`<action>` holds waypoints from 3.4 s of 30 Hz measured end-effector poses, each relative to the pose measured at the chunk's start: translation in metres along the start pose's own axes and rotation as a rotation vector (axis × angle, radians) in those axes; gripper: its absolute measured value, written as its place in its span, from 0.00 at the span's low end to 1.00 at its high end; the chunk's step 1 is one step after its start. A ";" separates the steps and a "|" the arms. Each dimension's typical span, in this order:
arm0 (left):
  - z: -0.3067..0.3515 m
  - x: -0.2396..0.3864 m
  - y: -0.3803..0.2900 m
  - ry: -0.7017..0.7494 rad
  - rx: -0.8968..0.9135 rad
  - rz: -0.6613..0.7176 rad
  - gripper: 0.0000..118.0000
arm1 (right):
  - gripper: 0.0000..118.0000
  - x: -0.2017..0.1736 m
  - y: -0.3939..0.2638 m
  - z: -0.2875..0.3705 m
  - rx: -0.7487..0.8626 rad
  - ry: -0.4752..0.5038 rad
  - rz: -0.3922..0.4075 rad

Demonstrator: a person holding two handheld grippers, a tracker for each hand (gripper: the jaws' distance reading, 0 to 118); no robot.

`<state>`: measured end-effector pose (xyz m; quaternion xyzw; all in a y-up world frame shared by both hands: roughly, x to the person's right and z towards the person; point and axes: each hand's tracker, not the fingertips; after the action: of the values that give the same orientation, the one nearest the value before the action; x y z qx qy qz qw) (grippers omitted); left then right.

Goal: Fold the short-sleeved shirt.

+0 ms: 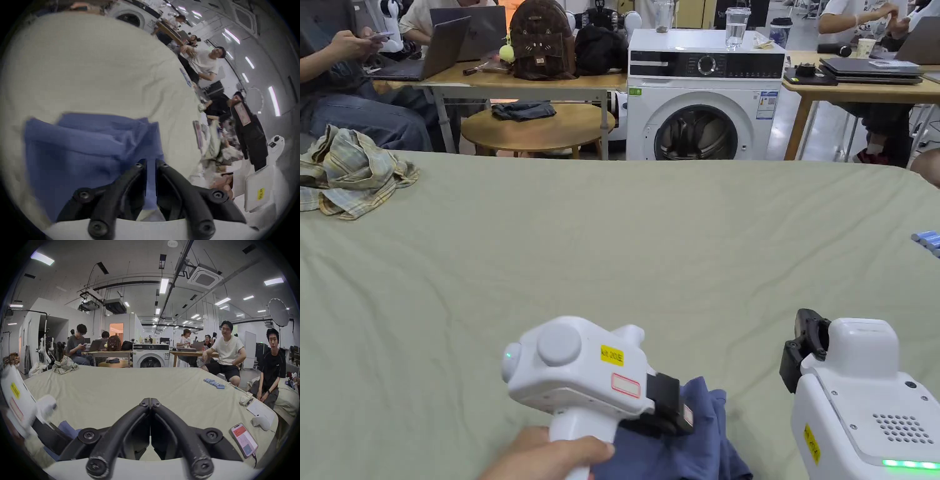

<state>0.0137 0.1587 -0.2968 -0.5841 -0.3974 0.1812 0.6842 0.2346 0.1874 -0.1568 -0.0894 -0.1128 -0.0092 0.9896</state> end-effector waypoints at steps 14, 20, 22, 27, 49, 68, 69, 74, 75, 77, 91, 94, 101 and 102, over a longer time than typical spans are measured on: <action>-0.061 -0.008 -0.004 0.091 0.025 -0.011 0.00 | 0.00 -0.001 -0.005 -0.008 -0.026 0.000 0.018; 0.012 -0.007 -0.016 0.203 0.244 -0.131 0.00 | 0.00 -0.007 -0.009 -0.023 -0.046 0.000 0.005; 0.043 -0.012 -0.026 0.300 0.379 -0.191 0.00 | 0.00 -0.010 -0.008 -0.028 -0.043 0.001 0.007; 0.100 -0.030 -0.052 0.521 0.713 -0.292 0.00 | 0.00 -0.019 -0.001 -0.034 -0.025 0.013 -0.002; 0.123 -0.043 -0.118 0.804 1.205 -0.476 0.00 | 0.00 -0.060 -0.037 -0.014 -0.452 0.188 0.084; 0.126 -0.137 -0.068 0.031 0.405 0.013 0.60 | 0.00 -0.066 -0.082 -0.050 -0.653 0.179 0.080; 0.123 -0.147 -0.063 -0.036 0.375 0.046 0.63 | 0.00 -0.066 -0.082 -0.050 -0.655 0.179 0.081; 0.087 -0.172 -0.036 -0.244 0.160 0.110 0.63 | 0.00 -0.067 -0.082 -0.050 -0.654 0.178 0.085; 0.074 -0.175 -0.030 -0.283 0.108 0.097 0.63 | 0.00 -0.067 -0.082 -0.050 -0.653 0.177 0.086; 0.054 -0.177 -0.020 -0.325 0.046 0.106 0.63 | 0.00 -0.066 -0.082 -0.049 -0.648 0.175 0.083; 0.050 -0.149 -0.051 -0.285 0.189 0.143 0.14 | 0.00 -0.064 -0.079 -0.031 -0.521 0.202 0.073; 0.067 -0.141 -0.056 -0.283 0.208 0.136 0.14 | 0.00 -0.069 -0.057 -0.024 -0.391 0.214 0.075; 0.141 -0.186 -0.050 -0.197 0.302 0.166 0.14 | 0.00 -0.092 -0.009 -0.017 -0.078 0.233 0.081; 0.158 -0.192 -0.052 -0.184 0.312 0.175 0.14 | 0.00 -0.099 -0.005 -0.018 -0.063 0.238 0.083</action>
<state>-0.2356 0.1121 -0.3111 -0.4841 -0.3731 0.3522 0.7088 0.1419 0.1796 -0.1956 -0.1231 0.0096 0.0179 0.9922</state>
